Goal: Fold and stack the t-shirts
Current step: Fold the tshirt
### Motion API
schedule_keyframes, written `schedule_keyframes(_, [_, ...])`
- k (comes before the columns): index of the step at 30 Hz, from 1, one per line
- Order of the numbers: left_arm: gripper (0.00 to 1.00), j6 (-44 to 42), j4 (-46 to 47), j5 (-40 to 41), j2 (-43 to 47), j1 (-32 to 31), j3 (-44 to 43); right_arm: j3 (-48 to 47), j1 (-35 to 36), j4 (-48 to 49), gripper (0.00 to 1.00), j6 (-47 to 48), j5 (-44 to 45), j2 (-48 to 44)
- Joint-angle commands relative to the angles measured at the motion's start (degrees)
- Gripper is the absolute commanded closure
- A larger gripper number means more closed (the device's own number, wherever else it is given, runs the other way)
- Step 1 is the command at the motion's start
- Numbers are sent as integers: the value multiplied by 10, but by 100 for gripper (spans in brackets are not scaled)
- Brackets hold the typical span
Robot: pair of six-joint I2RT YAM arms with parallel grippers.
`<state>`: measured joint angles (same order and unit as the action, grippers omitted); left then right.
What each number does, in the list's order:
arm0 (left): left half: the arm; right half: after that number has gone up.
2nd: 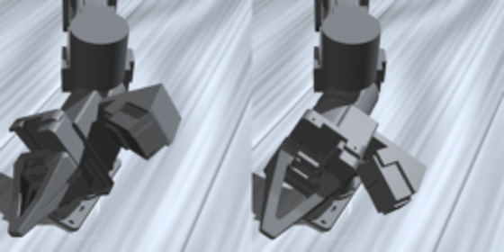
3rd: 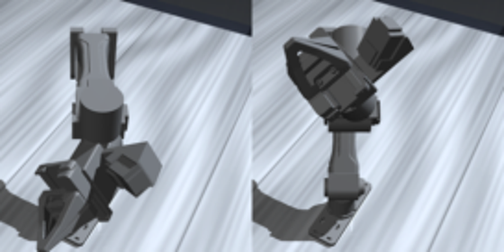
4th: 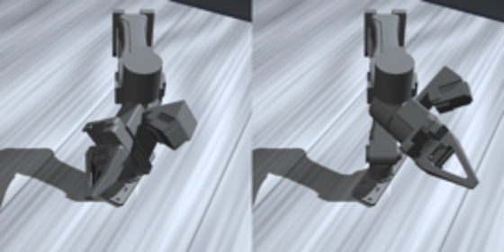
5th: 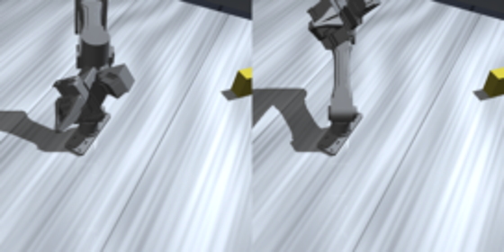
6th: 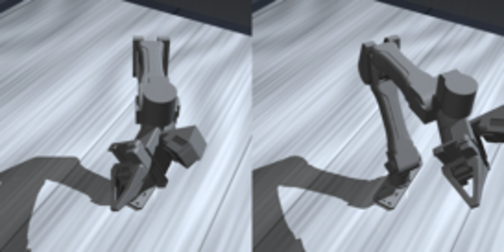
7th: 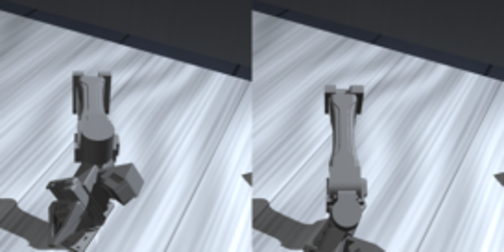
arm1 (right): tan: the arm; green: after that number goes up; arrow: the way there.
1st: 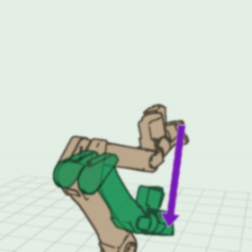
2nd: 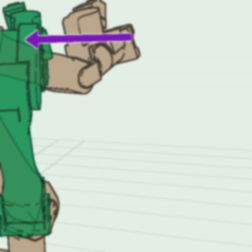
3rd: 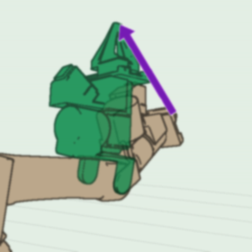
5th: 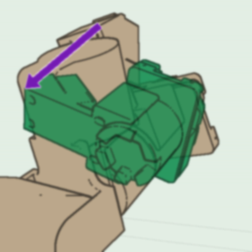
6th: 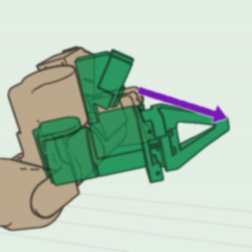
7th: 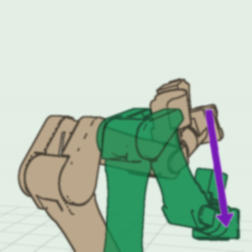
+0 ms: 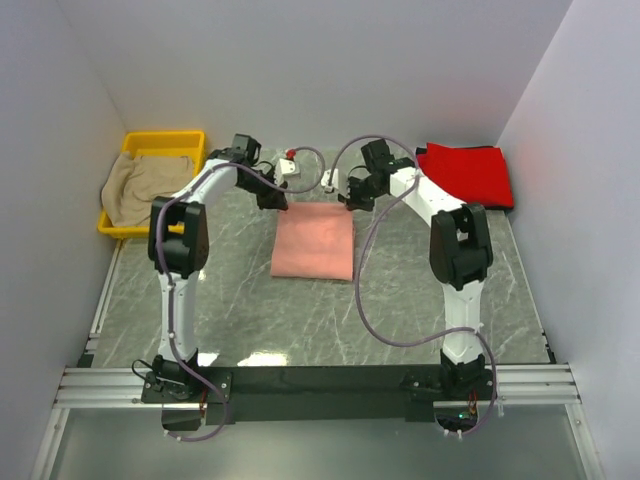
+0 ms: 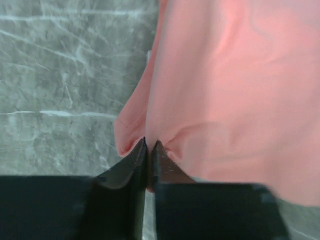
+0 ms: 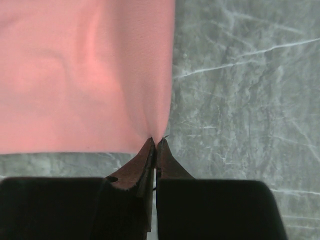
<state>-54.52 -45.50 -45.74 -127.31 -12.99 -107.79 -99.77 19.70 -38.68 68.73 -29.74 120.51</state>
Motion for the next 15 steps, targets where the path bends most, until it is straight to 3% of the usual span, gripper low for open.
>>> schedule_keyframes(1, [82,36,15,35,-23,-12,-42,-41,-5,1,100,14,34,18])
schedule_keyframes(2, [78,42,21,50,-29,-12,-39,-46,-6,5,97,9,49,23])
schedule_keyframes(3, [73,49,35,57,-29,-12,-33,-52,-5,9,79,3,56,31])
schedule_keyframes(4, [62,65,43,69,-30,-12,-30,-57,-6,19,71,-21,65,33])
schedule_keyframes(5, [59,76,53,84,-25,-9,-26,-67,-5,25,66,-36,79,36])
schedule_keyframes(9, [55,135,91,75,0,9,-34,-104,-10,27,61,-105,111,30])
schedule_keyframes(12, [53,242,103,57,22,28,-60,-176,-13,-23,55,-200,115,33])
schedule_keyframes(15, [46,309,111,24,54,39,-46,-262,-12,-125,53,-313,58,46])
